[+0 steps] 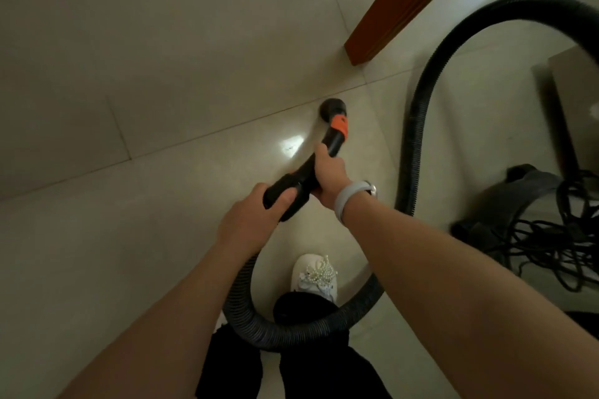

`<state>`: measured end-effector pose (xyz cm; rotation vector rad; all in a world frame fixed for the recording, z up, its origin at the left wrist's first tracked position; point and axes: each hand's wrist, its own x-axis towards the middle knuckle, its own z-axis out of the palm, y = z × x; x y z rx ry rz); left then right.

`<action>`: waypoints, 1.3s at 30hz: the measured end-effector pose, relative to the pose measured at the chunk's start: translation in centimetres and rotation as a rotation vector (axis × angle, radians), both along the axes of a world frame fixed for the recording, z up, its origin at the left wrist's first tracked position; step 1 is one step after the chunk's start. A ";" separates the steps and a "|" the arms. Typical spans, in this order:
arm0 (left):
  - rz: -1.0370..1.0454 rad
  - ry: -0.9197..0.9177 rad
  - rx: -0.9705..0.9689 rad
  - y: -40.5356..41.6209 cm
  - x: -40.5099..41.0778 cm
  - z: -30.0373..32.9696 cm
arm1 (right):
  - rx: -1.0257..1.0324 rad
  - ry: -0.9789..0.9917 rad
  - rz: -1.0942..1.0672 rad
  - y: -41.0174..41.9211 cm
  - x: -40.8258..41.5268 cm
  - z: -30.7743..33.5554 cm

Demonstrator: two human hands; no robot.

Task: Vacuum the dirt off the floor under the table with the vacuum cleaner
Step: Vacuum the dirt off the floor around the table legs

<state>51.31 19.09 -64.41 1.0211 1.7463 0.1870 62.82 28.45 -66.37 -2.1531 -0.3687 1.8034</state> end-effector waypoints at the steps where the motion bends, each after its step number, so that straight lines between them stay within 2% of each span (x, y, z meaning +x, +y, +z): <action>1: 0.073 0.007 0.008 -0.2 -0.5 0.0 | 0.008 0.006 0.098 0.9 -1.4 0.0; 5: 0.324 0.051 0.017 -3.3 -3.0 0.3 | 0.032 -0.025 0.507 0.4 -8.3 0.0; 8: 0.367 0.062 -0.010 -6.4 -4.8 1.0 | -0.001 -0.022 0.596 -2.8 -10.8 -0.3; 12: 0.220 0.009 -0.094 -9.0 -5.8 2.2 | -0.062 -0.041 0.450 -6.7 -10.0 0.2; 17: 0.062 -0.015 -0.141 -7.9 -3.3 3.5 | -0.043 -0.143 0.184 -7.5 -5.3 1.4; 21: -0.027 -0.039 -0.121 -7.5 -2.9 3.5 | -0.046 -0.046 -0.022 -8.1 -3.5 2.7; 25: 0.122 -0.064 -0.113 -11.5 -4.9 3.6 | -0.103 0.043 0.025 -10.6 -6.3 3.2; 31: 0.452 -0.037 -0.099 -19.7 -9.7 4.6 | -0.192 0.085 0.315 -16.7 -14.2 2.3; 34: 0.377 -0.044 -0.114 -19.9 -9.9 5.1 | -0.166 0.061 0.282 -17.4 -13.6 2.0; 39: 0.055 -0.072 -0.166 -15.1 -6.5 5.5 | -0.111 -0.109 0.014 -16.0 -6.5 2.4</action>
